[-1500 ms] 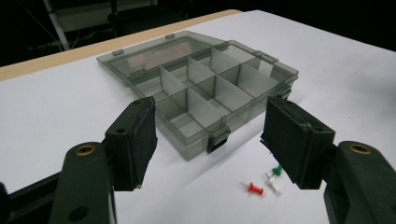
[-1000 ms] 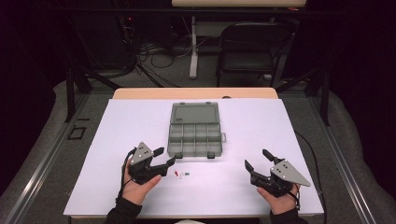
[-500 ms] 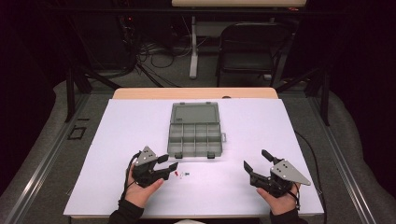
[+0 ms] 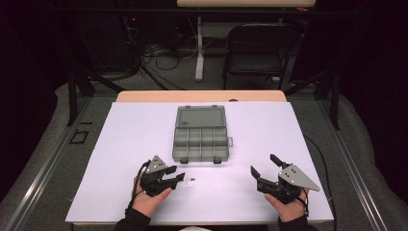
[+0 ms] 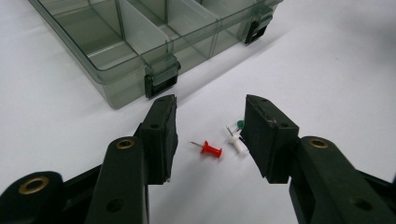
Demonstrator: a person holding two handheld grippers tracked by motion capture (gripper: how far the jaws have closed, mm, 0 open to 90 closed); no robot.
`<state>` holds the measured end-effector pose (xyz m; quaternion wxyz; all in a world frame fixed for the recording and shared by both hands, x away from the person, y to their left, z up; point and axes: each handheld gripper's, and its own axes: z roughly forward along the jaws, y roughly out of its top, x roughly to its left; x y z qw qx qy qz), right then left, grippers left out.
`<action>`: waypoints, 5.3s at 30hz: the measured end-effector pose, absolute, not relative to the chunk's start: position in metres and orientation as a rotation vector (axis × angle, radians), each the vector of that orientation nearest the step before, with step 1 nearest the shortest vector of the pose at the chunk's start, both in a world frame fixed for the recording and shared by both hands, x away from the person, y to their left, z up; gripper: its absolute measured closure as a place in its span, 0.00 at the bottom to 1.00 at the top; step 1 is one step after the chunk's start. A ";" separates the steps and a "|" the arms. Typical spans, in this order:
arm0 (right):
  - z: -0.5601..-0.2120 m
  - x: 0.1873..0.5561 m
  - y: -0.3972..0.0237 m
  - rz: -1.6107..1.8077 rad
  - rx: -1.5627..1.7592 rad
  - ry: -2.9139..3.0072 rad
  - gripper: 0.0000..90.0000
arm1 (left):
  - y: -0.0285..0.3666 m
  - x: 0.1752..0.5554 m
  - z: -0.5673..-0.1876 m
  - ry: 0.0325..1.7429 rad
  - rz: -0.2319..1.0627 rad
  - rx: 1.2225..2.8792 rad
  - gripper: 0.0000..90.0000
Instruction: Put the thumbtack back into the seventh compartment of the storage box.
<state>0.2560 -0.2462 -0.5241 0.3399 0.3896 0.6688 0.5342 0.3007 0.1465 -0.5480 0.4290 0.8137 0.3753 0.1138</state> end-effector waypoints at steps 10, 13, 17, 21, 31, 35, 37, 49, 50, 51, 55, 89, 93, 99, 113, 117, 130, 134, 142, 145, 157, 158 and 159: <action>-0.524 0.257 -0.246 1.386 1.014 1.746 0.22 | 0.145 0.302 -0.555 0.969 0.264 2.053 0.67; -0.524 0.257 -0.246 1.383 1.014 1.748 0.22 | 0.144 0.302 -0.556 0.978 0.261 2.053 0.69; -0.524 0.257 -0.246 1.384 1.016 1.750 0.22 | 0.142 0.303 -0.557 0.997 0.263 2.051 0.72; -0.524 0.257 -0.246 1.383 1.012 1.752 0.22 | 0.140 0.304 -0.558 1.017 0.252 2.050 0.73; -0.525 0.257 -0.246 1.381 1.009 1.756 0.22 | 0.136 0.307 -0.561 1.050 0.254 2.063 0.79; -0.525 0.257 -0.246 1.380 1.009 1.756 0.22 | 0.137 0.307 -0.562 1.058 0.239 2.061 0.81; -0.525 0.257 -0.246 1.382 1.009 1.757 0.22 | 0.136 0.306 -0.563 1.060 0.244 2.063 0.81; -0.525 0.257 -0.246 1.382 1.008 1.760 0.22 | 0.134 0.302 -0.565 1.058 0.283 2.082 0.86; -0.525 0.257 -0.246 1.382 1.008 1.760 0.23 | 0.134 0.302 -0.565 1.055 0.289 2.084 0.87; -0.525 0.257 -0.246 1.381 1.008 1.760 0.23 | 0.135 0.302 -0.565 1.055 0.291 2.087 0.89; -0.525 0.257 -0.246 1.382 1.008 1.761 0.23 | 0.136 0.302 -0.565 1.060 0.285 2.082 0.92; -0.525 0.258 -0.246 1.378 1.010 1.758 0.23 | 0.146 0.306 -0.540 1.052 0.279 1.982 0.93; -0.525 0.258 -0.246 1.378 1.015 1.757 0.23 | 0.150 0.308 -0.528 1.044 0.281 1.946 0.93; -0.525 0.257 -0.246 1.379 1.021 1.754 0.23 | 0.150 0.313 -0.511 1.019 0.301 1.909 0.93; -0.525 0.257 -0.246 1.384 1.022 1.750 0.23 | 0.140 0.327 -0.481 0.965 0.329 1.889 0.93; -0.525 0.257 -0.247 1.382 1.021 1.750 0.23 | 0.133 0.332 -0.476 0.947 0.332 1.901 0.93; -0.525 0.258 -0.247 1.383 1.019 1.748 0.23 | 0.105 0.355 -0.479 0.933 0.296 1.927 0.93; -0.525 0.258 -0.247 1.384 1.020 1.751 0.23 | 0.098 0.361 -0.481 0.934 0.292 1.926 0.93; -0.525 0.258 -0.247 1.383 1.019 1.752 0.23 | 0.087 0.372 -0.488 0.935 0.275 1.938 0.93; -0.525 0.258 -0.247 1.384 1.018 1.752 0.23 | 0.083 0.376 -0.490 0.938 0.268 1.942 0.93; -0.525 0.258 -0.247 1.385 1.023 1.751 0.23 | 0.070 0.383 -0.501 0.944 0.259 1.970 0.93; -0.525 0.258 -0.247 1.388 1.022 1.750 0.23 | 0.069 0.384 -0.502 0.941 0.252 1.973 0.93; -0.525 0.258 -0.247 1.388 1.022 1.750 0.23 | 0.068 0.385 -0.503 0.942 0.252 1.979 0.93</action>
